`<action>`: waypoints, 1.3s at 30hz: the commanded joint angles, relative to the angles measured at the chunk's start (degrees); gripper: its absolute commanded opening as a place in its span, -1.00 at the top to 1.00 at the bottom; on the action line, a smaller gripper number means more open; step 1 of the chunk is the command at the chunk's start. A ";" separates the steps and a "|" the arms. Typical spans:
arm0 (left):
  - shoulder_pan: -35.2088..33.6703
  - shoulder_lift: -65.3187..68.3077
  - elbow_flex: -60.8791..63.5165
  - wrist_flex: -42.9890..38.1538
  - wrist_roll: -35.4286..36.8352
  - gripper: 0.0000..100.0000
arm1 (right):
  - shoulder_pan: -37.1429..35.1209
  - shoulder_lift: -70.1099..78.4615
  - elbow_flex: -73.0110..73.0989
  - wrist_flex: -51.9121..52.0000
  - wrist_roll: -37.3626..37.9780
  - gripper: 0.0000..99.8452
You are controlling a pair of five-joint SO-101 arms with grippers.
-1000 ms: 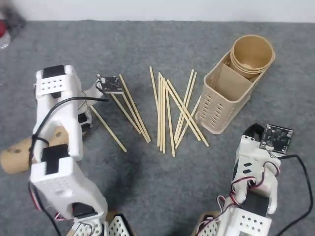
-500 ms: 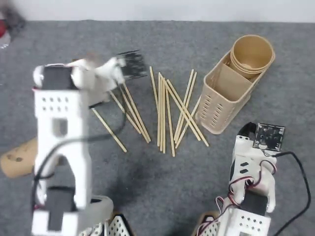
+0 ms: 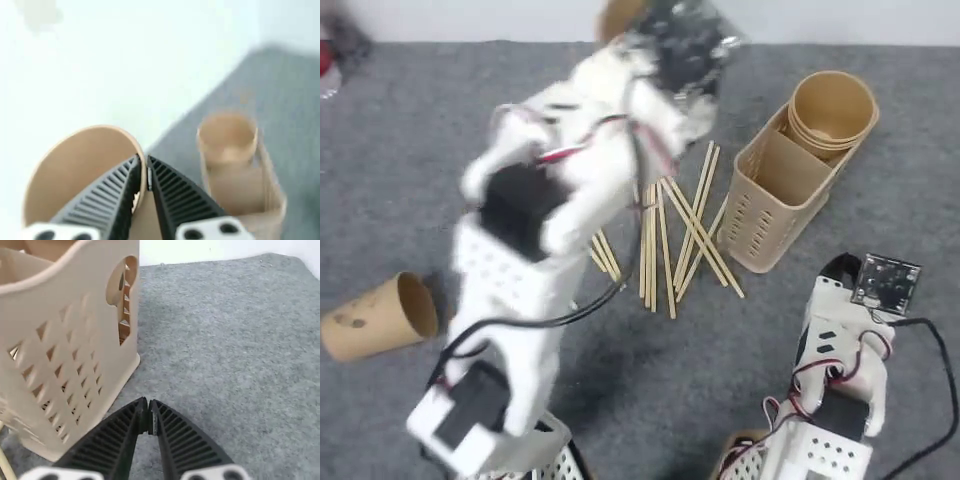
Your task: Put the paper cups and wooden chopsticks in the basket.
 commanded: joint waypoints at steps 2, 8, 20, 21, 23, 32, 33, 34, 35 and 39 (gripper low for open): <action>7.21 7.82 -2.51 -17.05 0.79 0.98 | 0.84 -0.84 0.35 -2.95 -0.62 0.98; 10.73 19.87 -2.68 -29.98 0.79 0.98 | 0.84 -0.84 2.64 -6.46 -0.53 0.98; 11.08 34.29 -2.77 -39.56 0.79 0.98 | 0.92 -0.57 4.75 -10.33 -0.53 0.98; 11.08 34.46 -2.77 -39.47 0.88 0.98 | 0.92 -0.66 4.75 -10.33 -0.53 0.98; 11.52 34.46 -2.86 -38.42 1.05 0.98 | 0.92 -0.66 4.75 -10.33 -0.53 0.98; 14.95 35.08 -13.85 -26.29 5.98 0.98 | 0.92 -0.57 4.75 -10.15 -0.53 0.98; 15.03 35.08 -13.67 -25.93 5.98 0.98 | 0.92 -0.48 4.75 -10.15 -0.53 0.98; 15.03 35.16 -13.14 -25.67 5.98 0.98 | 0.92 -0.40 4.75 -10.15 -0.53 0.98; 15.03 35.16 -12.26 -25.67 5.98 0.98 | 0.92 -0.40 4.75 -10.15 -0.53 0.98; 14.42 34.99 -9.54 -25.67 5.80 0.97 | 0.92 -0.40 4.75 -10.15 -0.53 0.98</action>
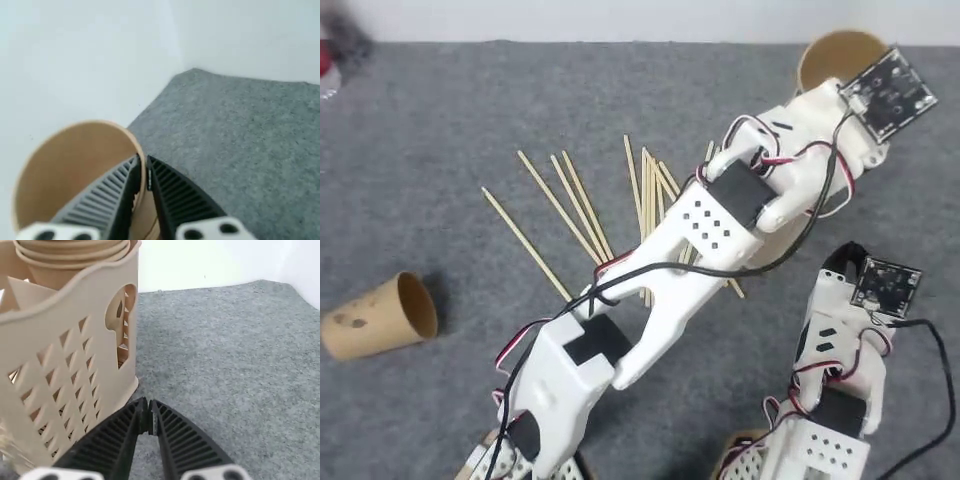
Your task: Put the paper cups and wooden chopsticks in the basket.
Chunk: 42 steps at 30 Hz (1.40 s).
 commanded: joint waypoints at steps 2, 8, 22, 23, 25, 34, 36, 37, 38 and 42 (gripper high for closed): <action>-1.32 -1.32 0.04 0.44 0.88 0.86 | 0.66 -0.40 1.14 -1.27 -0.53 0.98; -6.68 -4.13 -8.40 8.79 7.65 0.61 | 0.66 -0.31 1.14 -1.27 -0.53 0.98; -47.82 -10.11 -20.62 49.23 8.70 0.60 | 0.48 -0.66 1.14 -0.13 -0.53 0.98; -52.22 -10.11 -18.15 49.23 8.62 0.58 | 0.48 -0.66 1.14 -0.13 -0.53 0.98; -59.16 -10.90 -11.74 49.23 6.68 0.55 | 0.31 -0.66 1.14 -0.13 -0.53 0.98; -78.68 -24.35 23.60 49.14 -9.67 0.57 | 0.13 -0.48 1.14 -0.13 -0.53 0.98; -80.44 -28.40 29.76 49.14 -11.25 0.64 | 0.13 -0.48 1.14 -0.13 -0.53 0.98; -81.14 -30.24 32.40 49.14 -12.22 0.67 | 0.13 -0.48 1.14 -0.13 -0.53 0.98; -81.93 -32.00 34.95 49.14 -12.92 0.68 | 0.13 -0.40 1.14 -0.13 -0.53 0.98; -84.66 -37.98 43.30 48.35 -14.07 0.68 | 0.13 -0.40 1.14 -0.04 -0.53 0.98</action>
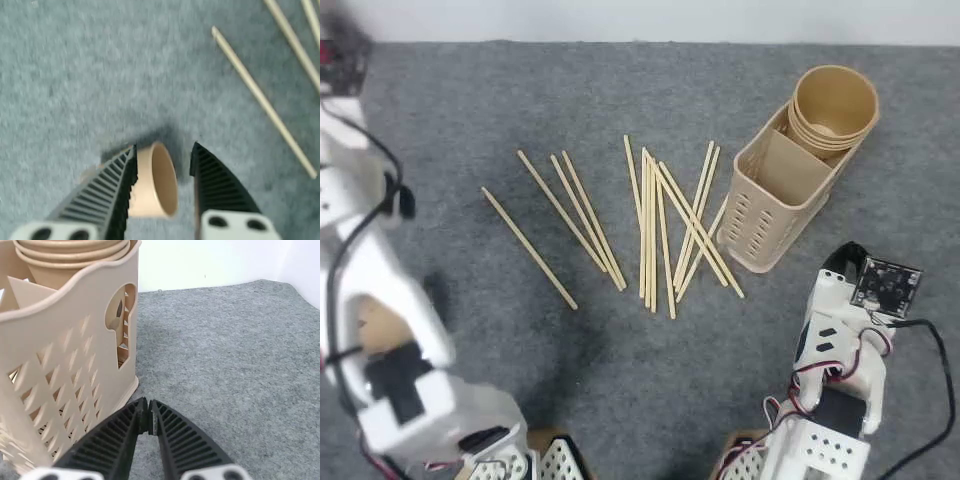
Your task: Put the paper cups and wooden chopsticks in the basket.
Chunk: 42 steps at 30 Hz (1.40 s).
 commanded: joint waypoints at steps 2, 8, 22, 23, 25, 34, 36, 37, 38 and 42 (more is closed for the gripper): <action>-3.96 -10.11 9.45 -0.79 -2.64 0.64 | 0.22 -0.48 1.14 -0.04 -0.53 0.98; -10.29 -15.74 25.36 -12.13 -6.07 0.62 | 0.22 -0.84 1.14 1.45 -0.53 0.98; -9.58 -33.32 60.62 -37.19 -6.33 0.62 | -2.07 -0.66 1.14 1.54 -0.53 0.98; -9.14 -33.93 61.67 -38.24 -6.07 0.62 | -2.07 -0.66 1.14 1.54 -0.53 0.98; -8.79 -34.99 63.43 -39.82 -5.89 0.62 | -2.07 -0.66 1.14 1.54 -0.53 0.98; -12.75 -35.25 65.19 -42.73 -9.14 0.62 | -2.15 -0.66 1.14 1.54 -0.53 0.98; -14.59 -35.43 65.19 -42.73 -11.25 0.63 | -2.15 -0.66 1.14 1.54 -0.53 0.98; -15.47 -35.43 65.19 -42.73 -12.13 0.63 | -2.15 -0.66 1.14 1.54 -0.53 0.98; -16.44 -35.43 65.10 -42.73 -12.92 0.63 | -2.15 -0.66 1.14 1.54 -0.53 0.98; -18.73 -35.43 65.27 -42.99 -15.56 0.63 | -2.15 -0.66 1.14 1.54 -0.53 0.98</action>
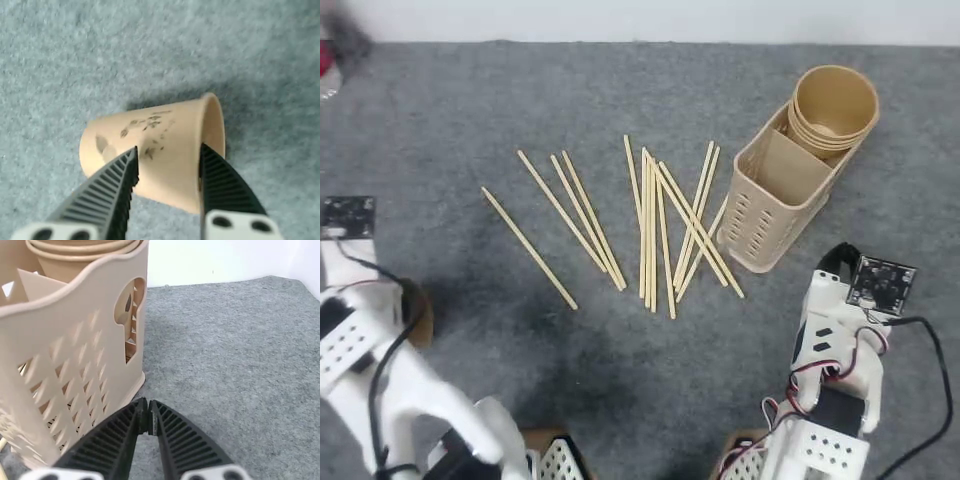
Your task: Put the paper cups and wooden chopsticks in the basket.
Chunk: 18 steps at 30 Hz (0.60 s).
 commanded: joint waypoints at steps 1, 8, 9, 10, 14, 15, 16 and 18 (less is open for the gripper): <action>-2.20 -2.02 -0.13 -1.32 -2.90 0.64 | -0.75 -0.66 1.14 0.40 -0.53 0.98; -2.37 -1.67 0.04 -1.14 -9.58 0.86 | -0.75 -0.84 1.14 1.27 -0.53 0.98; -2.37 -1.93 0.31 -1.14 -10.64 0.88 | -0.75 -0.84 1.14 1.36 -0.53 0.98; -2.37 -2.02 0.48 -1.23 -11.52 0.91 | -0.75 -0.84 1.14 1.36 -0.53 0.98; -2.37 -1.93 0.84 -1.23 -13.19 0.98 | -0.75 -0.84 1.14 1.36 -0.44 0.98; -2.37 -2.02 0.84 -1.23 -13.19 0.98 | -0.84 -0.84 1.14 1.36 -0.44 0.98; -2.29 -2.02 0.75 -1.23 -13.19 0.98 | -0.84 -0.84 1.14 1.36 -0.44 0.98; -2.02 -2.02 0.40 -1.05 -12.92 0.98 | -0.84 -0.84 1.14 1.36 -0.44 0.98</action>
